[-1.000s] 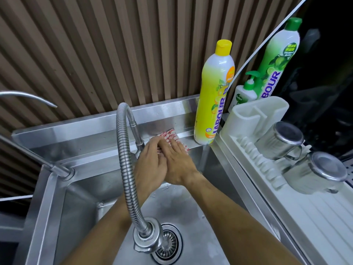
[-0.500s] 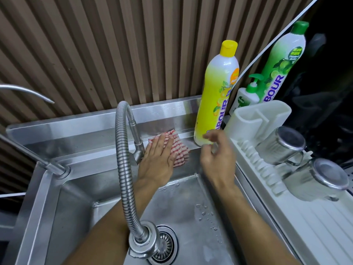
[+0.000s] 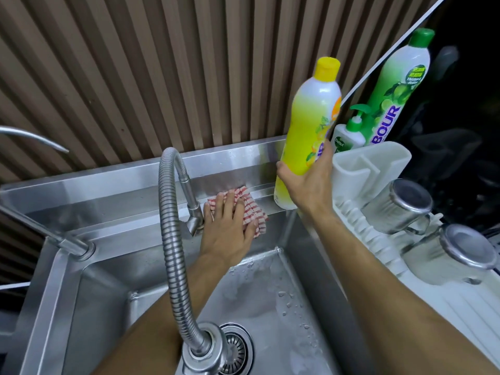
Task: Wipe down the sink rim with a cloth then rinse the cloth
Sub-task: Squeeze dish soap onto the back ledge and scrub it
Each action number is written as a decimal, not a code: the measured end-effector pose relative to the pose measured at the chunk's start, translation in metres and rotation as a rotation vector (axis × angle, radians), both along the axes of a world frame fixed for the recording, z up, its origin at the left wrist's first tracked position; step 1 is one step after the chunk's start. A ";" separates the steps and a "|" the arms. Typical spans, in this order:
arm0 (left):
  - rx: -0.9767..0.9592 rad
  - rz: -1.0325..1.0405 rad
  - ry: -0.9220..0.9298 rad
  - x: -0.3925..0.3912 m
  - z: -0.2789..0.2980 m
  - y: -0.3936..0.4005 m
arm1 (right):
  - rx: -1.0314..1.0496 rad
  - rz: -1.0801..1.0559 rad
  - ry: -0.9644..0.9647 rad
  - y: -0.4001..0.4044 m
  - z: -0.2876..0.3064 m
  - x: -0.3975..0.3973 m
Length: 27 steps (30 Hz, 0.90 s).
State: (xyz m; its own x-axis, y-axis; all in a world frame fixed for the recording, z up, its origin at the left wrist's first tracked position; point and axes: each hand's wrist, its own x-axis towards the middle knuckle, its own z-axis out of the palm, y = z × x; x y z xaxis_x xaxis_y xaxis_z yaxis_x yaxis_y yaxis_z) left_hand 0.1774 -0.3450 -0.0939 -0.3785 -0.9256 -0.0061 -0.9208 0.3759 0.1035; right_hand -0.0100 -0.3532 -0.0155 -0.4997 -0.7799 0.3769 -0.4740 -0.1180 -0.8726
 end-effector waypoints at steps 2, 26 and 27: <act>-0.057 -0.010 -0.022 0.001 -0.010 0.004 | -0.010 0.014 0.025 0.006 0.013 -0.004; -0.075 -0.188 0.096 -0.048 -0.015 -0.011 | 0.018 -0.016 -0.137 0.066 0.090 -0.045; -0.070 -0.174 0.103 -0.058 -0.015 -0.013 | 0.024 -0.005 -0.137 0.066 0.090 -0.045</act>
